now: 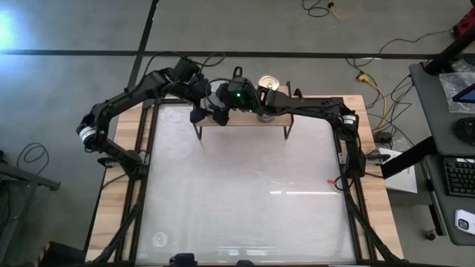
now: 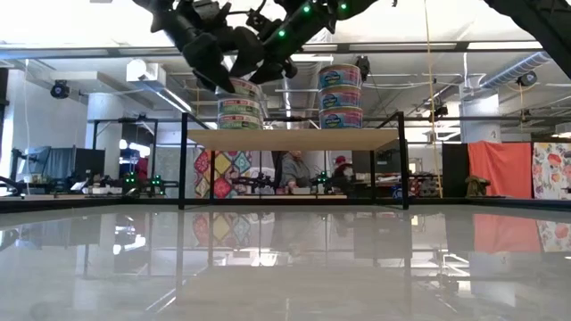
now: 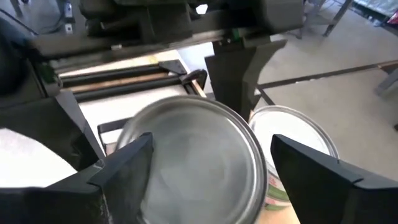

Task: Stack canned seafood by type on shelf
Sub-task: Stack the green tuna can on top of the green tuna can on the shelf

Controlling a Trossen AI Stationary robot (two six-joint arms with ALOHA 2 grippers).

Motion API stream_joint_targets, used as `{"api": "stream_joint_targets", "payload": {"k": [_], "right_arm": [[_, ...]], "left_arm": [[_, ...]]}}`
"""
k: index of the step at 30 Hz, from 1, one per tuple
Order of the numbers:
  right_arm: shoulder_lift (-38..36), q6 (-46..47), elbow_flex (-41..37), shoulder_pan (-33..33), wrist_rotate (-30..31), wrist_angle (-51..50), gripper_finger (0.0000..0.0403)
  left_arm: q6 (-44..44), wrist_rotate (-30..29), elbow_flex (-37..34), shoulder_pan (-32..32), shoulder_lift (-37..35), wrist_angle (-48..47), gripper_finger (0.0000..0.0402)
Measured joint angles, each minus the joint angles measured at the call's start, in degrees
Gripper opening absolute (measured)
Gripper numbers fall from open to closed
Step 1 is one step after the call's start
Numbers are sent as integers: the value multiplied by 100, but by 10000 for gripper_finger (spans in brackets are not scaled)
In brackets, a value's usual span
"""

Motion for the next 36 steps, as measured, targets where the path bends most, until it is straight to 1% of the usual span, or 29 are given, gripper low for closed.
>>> {"api": "stream_joint_targets", "payload": {"k": [7, 13, 18, 25, 29, 31, 35, 36], "right_arm": [[0, -14, 0, -17, 49, -124, 311], [0, -15, 0, -20, 66, -136, 321], [0, -24, 0, -24, 87, -184, 325], [-44, -188, 158, -26, 116, -383, 317], [-42, -363, 278, -34, 144, -335, 316], [-44, -504, 300, -35, 320, -295, 318], [-43, -1008, 299, -35, 935, -325, 326], [-43, -1069, 302, -35, 981, -390, 327]], "left_arm": [[311, 17, -13, 22, -11, -195, 398], [539, 1, -13, 22, -11, -195, 398], [549, -144, -13, 22, -13, -174, 398], [552, -181, -17, 22, -19, -179, 398], [560, -176, -18, 22, -22, -180, 398], [626, -82, -26, 24, -22, -156, 398], [771, -14, -28, 22, -22, -113, 398], [797, -9, -28, 22, -22, -101, 398]]}}
